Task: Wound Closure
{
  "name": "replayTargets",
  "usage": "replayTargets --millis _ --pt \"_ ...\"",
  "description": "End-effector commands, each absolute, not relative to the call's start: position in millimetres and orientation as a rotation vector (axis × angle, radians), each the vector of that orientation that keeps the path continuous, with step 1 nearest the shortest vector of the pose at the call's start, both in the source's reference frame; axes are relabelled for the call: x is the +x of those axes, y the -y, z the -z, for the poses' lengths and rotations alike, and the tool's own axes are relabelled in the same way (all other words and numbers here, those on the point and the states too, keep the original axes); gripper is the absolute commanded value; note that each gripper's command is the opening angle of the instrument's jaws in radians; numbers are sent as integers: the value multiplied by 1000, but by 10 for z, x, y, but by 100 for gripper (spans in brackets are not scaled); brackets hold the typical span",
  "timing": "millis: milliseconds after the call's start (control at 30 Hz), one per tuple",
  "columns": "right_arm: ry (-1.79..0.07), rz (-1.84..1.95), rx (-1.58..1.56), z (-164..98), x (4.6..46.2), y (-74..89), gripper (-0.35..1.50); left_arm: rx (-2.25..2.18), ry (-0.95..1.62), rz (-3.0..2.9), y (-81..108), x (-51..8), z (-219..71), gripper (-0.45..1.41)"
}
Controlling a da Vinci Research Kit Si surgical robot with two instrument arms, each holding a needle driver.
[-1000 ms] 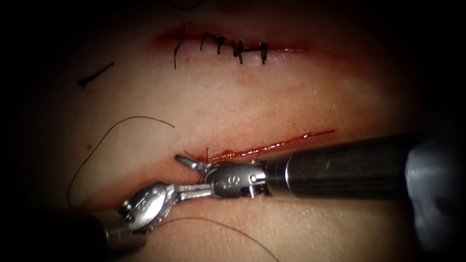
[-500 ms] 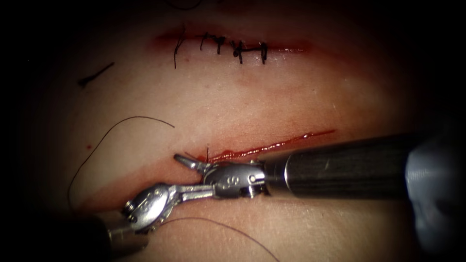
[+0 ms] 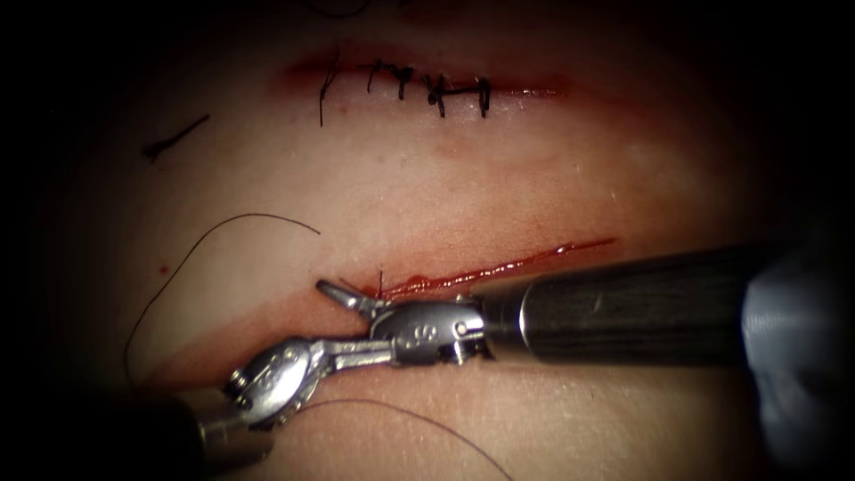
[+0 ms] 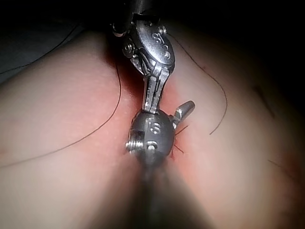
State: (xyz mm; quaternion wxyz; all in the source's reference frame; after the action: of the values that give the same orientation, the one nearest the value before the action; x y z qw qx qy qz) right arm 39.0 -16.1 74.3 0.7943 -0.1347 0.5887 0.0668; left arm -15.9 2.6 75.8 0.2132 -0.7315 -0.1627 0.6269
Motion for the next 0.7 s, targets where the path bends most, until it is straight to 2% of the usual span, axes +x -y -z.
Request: replayTargets --millis 33,67,100,133,533,567,633,667,700 --pt "-1267 -129 -292 -747 394 164 42 -2031 455 -1738 -21 -165 -764 -45" --pt "-1271 -126 -289 -747 394 164 14 -2031 456 -1738 -21 -165 -764 -45" --pt "-1275 -123 -287 -747 393 164 -23 -2032 456 -1738 -21 -165 -764 -45" --pt "-1281 -121 -286 -747 393 163 -35 -2032 456 -1738 -21 -165 -764 -45" --pt "-1283 -107 -266 -745 389 163 -35 -2034 461 -1737 -21 -162 -764 -45" --pt "-1289 -110 -273 -744 389 163 9 -2035 462 -1737 -21 -161 -764 -45" --pt "-1273 -124 -286 -744 388 163 111 -2039 468 -1737 -21 -158 -763 -45" --pt "-1258 -137 -298 -743 388 162 136 -2038 468 -1737 -20 -156 -763 -45" --pt "-1256 -141 -303 -743 387 162 145 -2036 468 -1737 -20 -154 -762 -45"
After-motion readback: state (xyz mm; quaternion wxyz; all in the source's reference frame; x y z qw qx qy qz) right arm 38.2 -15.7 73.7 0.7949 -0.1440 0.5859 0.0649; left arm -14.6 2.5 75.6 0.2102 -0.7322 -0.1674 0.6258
